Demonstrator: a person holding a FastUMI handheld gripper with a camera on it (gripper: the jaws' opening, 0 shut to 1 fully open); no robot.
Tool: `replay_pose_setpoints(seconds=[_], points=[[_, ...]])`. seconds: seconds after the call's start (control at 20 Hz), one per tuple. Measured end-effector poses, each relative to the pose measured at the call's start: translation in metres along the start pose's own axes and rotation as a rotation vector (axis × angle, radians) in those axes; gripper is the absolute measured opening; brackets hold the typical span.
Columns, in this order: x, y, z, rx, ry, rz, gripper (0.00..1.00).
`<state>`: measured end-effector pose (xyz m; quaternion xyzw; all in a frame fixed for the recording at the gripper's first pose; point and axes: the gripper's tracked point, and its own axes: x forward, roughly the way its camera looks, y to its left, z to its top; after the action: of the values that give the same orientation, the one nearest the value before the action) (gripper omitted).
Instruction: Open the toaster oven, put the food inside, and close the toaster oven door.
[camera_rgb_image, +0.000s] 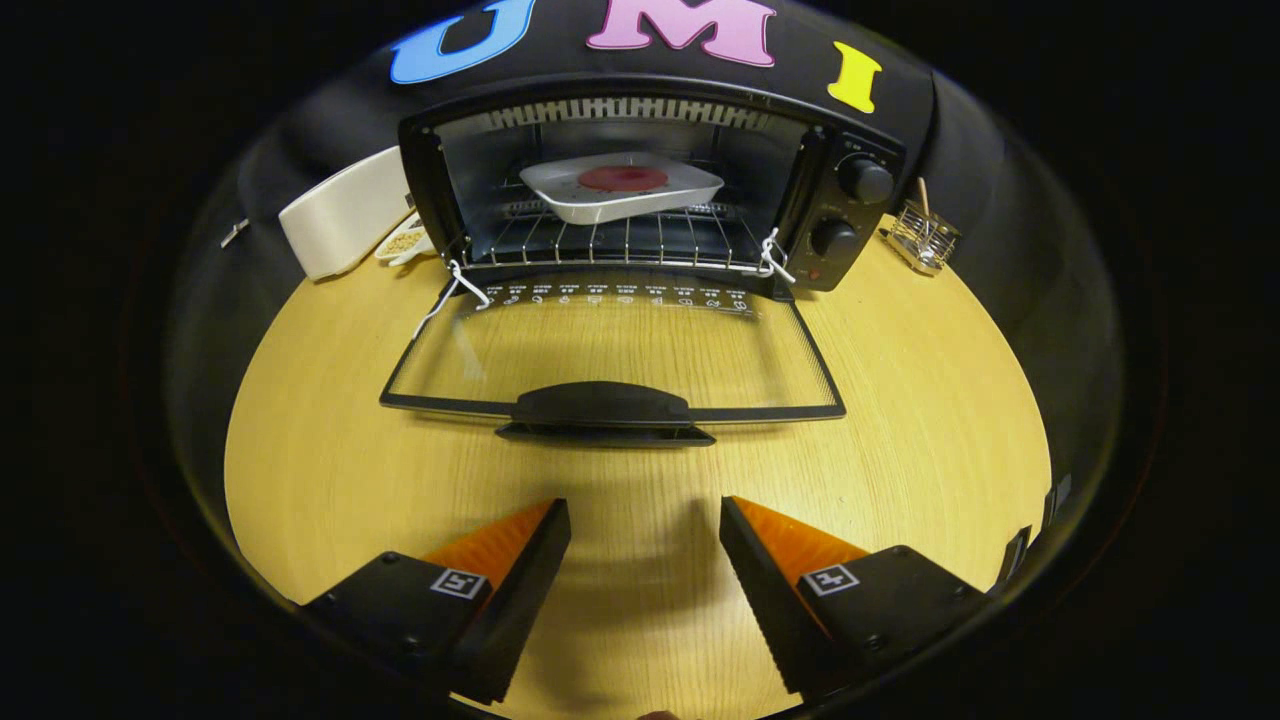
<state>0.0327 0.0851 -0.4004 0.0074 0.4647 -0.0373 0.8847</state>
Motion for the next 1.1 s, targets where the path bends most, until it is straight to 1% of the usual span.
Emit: replay_pose_setpoints(seconds=[0.1,0.3,0.4,0.65,0.8,0.9,1.0,1.1], points=[[0.009,-0.001,0.003,0.031,0.006,-0.013,0.98],[0.014,0.002,0.009,0.097,0.006,-0.005,0.98],[0.023,0.004,0.017,0.104,0.005,-0.001,0.98],[0.027,0.008,0.025,0.076,0.022,0.026,0.98],[0.023,0.008,0.031,0.023,0.012,0.029,0.98],[0.017,0.008,0.034,0.004,-0.008,0.034,0.98],[0.006,0.008,0.039,0.014,-0.029,0.054,0.98],[-0.006,0.007,0.048,-0.007,-0.061,0.073,0.98]])
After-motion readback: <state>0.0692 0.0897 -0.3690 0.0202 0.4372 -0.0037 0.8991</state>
